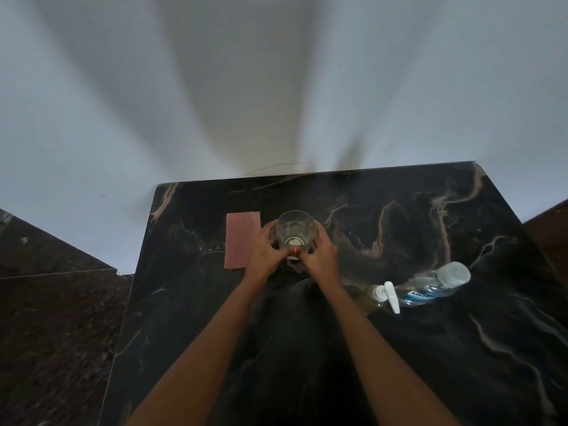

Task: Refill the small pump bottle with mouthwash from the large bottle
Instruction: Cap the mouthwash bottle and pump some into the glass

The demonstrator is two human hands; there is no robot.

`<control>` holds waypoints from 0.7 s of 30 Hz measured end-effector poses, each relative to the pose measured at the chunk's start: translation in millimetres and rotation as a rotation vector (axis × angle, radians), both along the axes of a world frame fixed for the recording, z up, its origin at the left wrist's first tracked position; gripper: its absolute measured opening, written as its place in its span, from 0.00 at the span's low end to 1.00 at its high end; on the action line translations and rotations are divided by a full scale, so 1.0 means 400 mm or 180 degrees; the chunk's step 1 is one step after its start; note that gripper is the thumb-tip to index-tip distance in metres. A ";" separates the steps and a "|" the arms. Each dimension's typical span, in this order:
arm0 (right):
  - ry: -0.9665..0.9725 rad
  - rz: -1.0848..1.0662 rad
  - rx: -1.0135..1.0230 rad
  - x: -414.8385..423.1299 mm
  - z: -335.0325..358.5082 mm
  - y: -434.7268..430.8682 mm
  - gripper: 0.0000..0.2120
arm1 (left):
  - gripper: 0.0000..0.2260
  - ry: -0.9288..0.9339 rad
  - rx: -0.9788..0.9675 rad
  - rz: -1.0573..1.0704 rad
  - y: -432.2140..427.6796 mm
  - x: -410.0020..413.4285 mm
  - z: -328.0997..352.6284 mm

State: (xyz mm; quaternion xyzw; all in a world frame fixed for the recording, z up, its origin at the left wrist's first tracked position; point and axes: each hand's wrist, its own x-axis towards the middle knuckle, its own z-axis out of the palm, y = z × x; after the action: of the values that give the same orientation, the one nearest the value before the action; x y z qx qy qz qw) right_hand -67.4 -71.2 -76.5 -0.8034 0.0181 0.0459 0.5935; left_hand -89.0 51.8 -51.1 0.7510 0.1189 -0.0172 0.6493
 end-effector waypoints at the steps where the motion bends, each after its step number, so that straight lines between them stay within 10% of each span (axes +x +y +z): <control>1: -0.0017 0.0022 0.0043 -0.021 0.001 -0.007 0.32 | 0.30 0.0020 -0.0052 -0.0005 -0.006 -0.021 0.001; 21: 0.0036 0.0233 0.0076 -0.311 0.015 -0.134 0.29 | 0.30 -0.0022 0.0211 0.0038 -0.120 -0.311 0.007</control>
State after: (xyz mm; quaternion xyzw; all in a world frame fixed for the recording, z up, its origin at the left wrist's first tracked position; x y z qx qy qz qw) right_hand -191.9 -124.9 -70.5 -0.7960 -0.0084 0.0723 0.6008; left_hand -213.4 3.9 -48.1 0.7714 0.1217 -0.0067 0.6246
